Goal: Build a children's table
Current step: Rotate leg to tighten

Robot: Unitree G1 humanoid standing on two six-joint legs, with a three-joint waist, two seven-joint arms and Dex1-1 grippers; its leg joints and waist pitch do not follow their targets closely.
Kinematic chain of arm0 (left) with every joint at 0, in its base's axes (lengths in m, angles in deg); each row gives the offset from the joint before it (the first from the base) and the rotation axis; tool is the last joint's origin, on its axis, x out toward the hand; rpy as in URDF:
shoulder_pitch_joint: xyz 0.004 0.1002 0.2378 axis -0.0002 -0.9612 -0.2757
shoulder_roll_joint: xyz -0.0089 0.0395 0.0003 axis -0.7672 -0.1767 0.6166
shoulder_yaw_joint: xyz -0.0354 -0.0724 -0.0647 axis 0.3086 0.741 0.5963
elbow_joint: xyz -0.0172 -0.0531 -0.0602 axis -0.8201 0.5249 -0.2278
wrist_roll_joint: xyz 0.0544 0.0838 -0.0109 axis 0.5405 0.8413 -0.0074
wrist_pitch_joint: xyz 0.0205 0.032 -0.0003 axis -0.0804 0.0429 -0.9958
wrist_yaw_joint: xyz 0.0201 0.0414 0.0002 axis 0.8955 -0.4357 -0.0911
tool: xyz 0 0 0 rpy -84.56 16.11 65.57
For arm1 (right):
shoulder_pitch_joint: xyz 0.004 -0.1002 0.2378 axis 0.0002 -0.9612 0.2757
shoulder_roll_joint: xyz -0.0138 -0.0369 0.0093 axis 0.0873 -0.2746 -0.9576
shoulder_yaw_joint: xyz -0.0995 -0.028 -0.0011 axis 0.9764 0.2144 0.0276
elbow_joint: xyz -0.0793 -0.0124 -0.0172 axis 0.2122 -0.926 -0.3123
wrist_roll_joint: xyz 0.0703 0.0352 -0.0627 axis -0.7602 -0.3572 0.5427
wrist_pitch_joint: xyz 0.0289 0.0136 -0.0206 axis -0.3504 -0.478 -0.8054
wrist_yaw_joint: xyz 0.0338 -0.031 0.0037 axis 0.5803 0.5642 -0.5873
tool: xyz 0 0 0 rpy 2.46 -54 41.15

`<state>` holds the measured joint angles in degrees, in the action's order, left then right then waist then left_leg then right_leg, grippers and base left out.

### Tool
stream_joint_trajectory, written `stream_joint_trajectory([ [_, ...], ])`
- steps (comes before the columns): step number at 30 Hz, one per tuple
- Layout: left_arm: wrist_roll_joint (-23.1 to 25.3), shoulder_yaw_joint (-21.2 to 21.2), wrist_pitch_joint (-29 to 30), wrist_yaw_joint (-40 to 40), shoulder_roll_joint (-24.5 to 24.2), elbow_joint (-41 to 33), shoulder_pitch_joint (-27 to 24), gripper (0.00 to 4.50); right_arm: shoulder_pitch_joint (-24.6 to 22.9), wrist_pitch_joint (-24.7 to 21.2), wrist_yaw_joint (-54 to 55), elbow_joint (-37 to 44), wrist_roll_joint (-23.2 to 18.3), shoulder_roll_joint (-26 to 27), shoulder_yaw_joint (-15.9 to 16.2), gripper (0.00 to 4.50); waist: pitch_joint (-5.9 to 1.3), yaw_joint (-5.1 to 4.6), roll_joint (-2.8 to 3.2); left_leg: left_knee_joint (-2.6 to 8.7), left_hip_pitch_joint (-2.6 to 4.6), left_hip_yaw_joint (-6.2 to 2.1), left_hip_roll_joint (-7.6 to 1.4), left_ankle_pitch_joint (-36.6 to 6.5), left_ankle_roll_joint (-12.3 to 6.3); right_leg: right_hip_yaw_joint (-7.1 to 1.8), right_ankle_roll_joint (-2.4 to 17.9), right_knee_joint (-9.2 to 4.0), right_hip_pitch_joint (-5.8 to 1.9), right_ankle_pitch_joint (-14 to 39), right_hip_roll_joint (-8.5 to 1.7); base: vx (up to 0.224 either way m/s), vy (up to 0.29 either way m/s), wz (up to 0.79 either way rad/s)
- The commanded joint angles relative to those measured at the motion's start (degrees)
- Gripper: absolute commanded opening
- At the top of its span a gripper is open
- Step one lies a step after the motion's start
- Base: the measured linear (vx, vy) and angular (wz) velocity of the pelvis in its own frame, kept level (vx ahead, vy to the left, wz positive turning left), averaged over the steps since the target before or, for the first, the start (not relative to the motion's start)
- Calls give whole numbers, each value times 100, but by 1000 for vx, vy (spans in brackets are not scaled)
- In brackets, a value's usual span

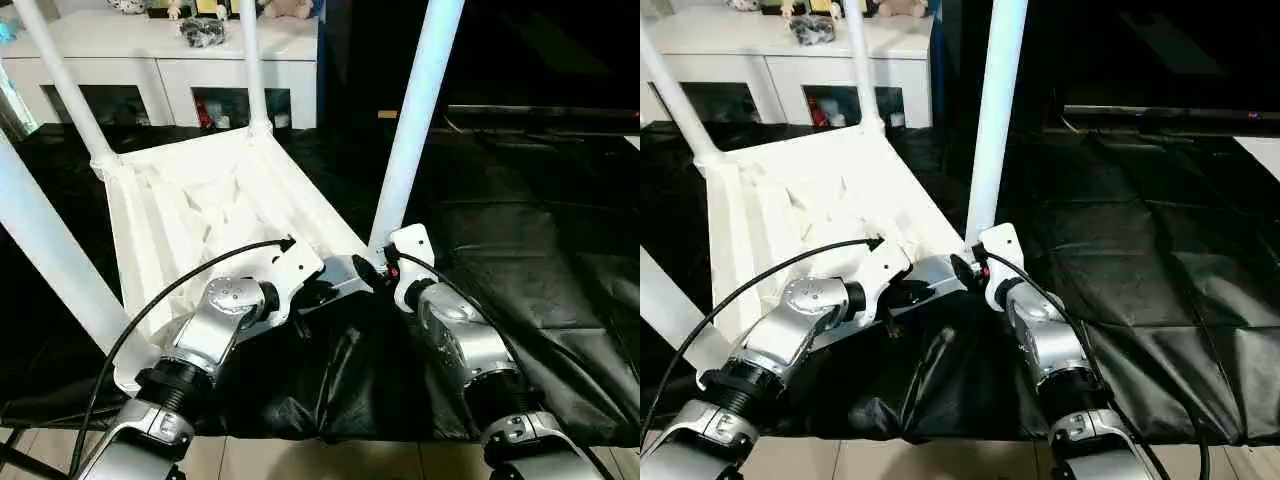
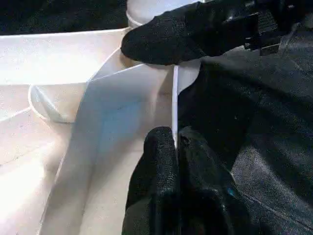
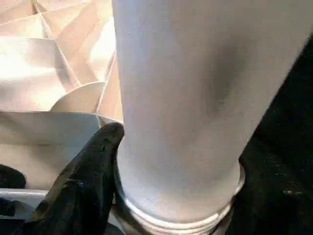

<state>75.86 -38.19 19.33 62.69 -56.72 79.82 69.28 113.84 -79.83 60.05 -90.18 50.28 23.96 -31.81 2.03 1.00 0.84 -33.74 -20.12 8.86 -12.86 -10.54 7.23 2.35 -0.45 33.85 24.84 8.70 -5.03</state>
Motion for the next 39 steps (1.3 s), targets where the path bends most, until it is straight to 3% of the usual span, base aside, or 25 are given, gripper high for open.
stream_joint_trajectory([
  [1,-103,-383,-247,143,256,-92,-25,0,-22,119,-874,228,-140,449,639,352,-281,3,-100,444,-65,109,156,-2159,-291,-18,473,-552,-273,3038,-76,0,0,0],
  [3,-125,-390,-294,279,168,-159,-80,0,-43,119,-1021,293,-177,353,615,366,-279,-11,-96,449,-68,114,153,-2114,-294,-26,528,-548,-273,2960,-81,0,0,0],
  [6,-315,-372,-558,989,-254,-387,-292,0,-106,47,-1875,580,-189,-338,763,395,-295,3,-104,451,-97,114,133,-1987,-385,-44,603,-510,-325,2687,-87,0,0,0],
  [7,-315,-372,-558,989,-254,-387,-292,0,-106,47,-1875,580,-189,-338,763,395,-293,-8,-105,445,-92,132,125,-1952,-413,-61,682,-500,-303,2577,-83,0,0,0],
  [8,-390,-358,-666,1338,-468,-427,-350,0,-162,41,-2501,745,-262,-725,878,395,-294,-1,-89,436,-67,142,127,-1926,-408,-67,724,-500,-280,2543,-85,0,0,0],
  [13,-515,-300,-718,1745,-689,-437,-362,0,-197,6,-3227,898,-377,-1125,963,395,-330,93,-87,422,-78,164,100,-1467,-462,-93,1087,-381,-351,1682,-85,0,0,0],
  [17,-593,-243,-768,2093,-888,-403,-328,0,-178,12,-3806,928,-411,-1391,974,379,-338,114,-91,407,-78,169,97,-1292,-512,-89,1213,-349,-376,1446,-87,0,0,0],
  [23,-648,-219,-846,2546,-1190,-267,-229,0,-149,-59,-4488,1059,-543,-1670,1144,337,-330,165,-100,412,-60,179,75,-1246,-496,-85,1252,-337,-374,1425,-88,0,0,0],
  [27,-713,-216,-808,2715,-1254,-285,-228,0,-150,-96,-4660,1100,-593,-1666,1173,303,-324,193,-104,421,-66,175,75,-1310,-421,-87,1172,-342,-377,1613,-98,0,0,0],
  [32,-740,-248,-824,2834,-1285,-279,-239,0,-230,-174,-4850,1225,-611,-1660,1226,276,-334,212,-98,417,-67,172,74,-1175,-400,-90,1199,-319,-386,1411,-97,0,0,0],
  [35,-596,-140,-926,2237,-1058,-134,-161,0,-330,-217,-4415,1167,-542,-1486,1195,275,-335,216,-103,411,-71,176,76,-1144,-407,-89,1243,-313,-396,1301,-95,0,0,0],
  [38,-509,-61,-877,1797,-901,-36,-87,0,-308,-163,-3878,978,-408,-1306,1102,274,-305,218,-116,427,-64,175,95,-1316,-325,-89,1072,-369,-376,1790,-102,0,0,0],
  [39,-476,31,-795,1400,-706,30,-13,0,-251,-154,-3180,727,-268,-1063,947,274,-298,205,-133,432,-71,171,104,-1402,-277,-86,944,-398,-374,2100,-106,0,0,0],
])
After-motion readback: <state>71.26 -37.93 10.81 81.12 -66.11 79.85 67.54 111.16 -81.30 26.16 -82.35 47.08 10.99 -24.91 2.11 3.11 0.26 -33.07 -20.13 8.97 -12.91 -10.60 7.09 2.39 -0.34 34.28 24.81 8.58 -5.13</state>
